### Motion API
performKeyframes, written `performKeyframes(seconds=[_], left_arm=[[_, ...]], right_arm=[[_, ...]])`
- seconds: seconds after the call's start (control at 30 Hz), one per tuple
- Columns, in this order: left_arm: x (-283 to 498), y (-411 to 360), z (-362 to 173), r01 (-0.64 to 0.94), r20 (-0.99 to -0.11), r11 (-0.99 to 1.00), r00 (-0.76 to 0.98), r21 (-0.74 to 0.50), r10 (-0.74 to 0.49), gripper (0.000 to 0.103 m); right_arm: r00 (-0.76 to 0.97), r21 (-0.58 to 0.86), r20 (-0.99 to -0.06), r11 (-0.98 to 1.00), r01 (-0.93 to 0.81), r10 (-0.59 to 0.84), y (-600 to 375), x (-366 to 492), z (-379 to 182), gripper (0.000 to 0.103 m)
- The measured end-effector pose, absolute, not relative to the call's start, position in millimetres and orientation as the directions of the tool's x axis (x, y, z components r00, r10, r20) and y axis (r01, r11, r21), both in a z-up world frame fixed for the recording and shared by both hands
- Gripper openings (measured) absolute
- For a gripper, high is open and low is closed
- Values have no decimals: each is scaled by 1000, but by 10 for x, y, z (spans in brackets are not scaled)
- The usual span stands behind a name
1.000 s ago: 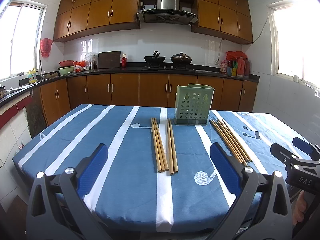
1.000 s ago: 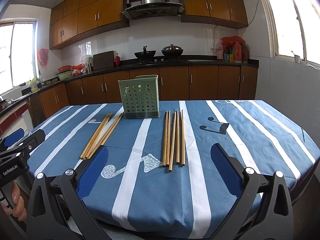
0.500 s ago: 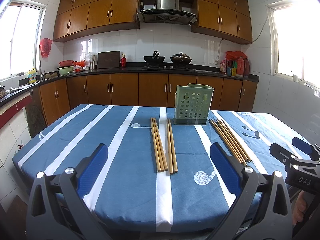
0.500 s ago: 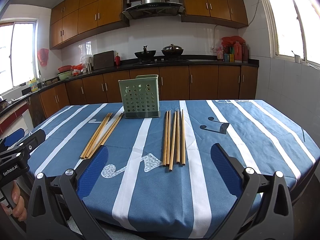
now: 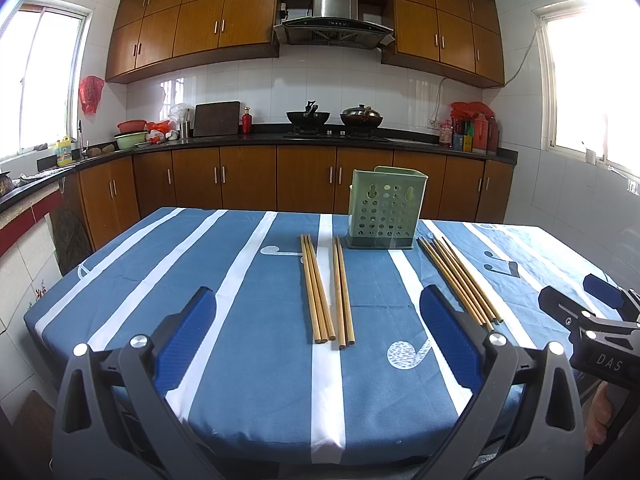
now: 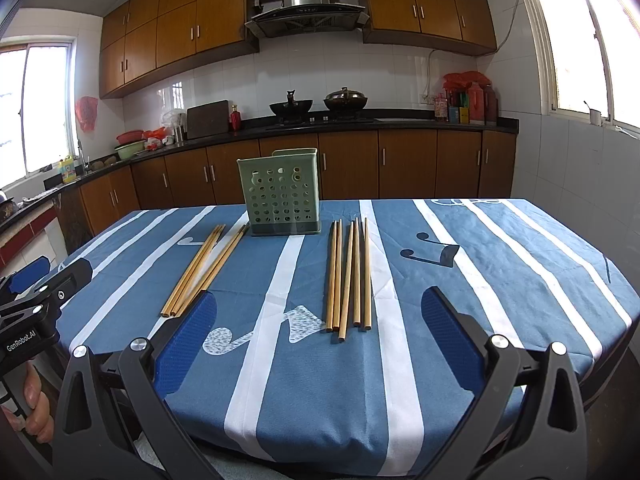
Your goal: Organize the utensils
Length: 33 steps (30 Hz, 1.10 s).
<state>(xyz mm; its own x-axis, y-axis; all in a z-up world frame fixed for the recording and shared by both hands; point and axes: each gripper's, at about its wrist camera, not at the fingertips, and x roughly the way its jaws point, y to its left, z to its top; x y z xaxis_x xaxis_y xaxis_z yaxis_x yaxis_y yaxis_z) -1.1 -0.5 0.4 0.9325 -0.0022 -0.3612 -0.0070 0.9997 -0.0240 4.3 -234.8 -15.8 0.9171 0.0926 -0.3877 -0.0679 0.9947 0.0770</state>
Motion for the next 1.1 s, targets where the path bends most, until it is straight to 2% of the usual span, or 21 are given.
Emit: performKeyframes(seconds=[1.1], left_arm=[[5,-3,-1,-7,-363,1000,932,-24,-2,99]], right_arm=[[916,80,-390,995,-67,93,-2372,48,-195,101]])
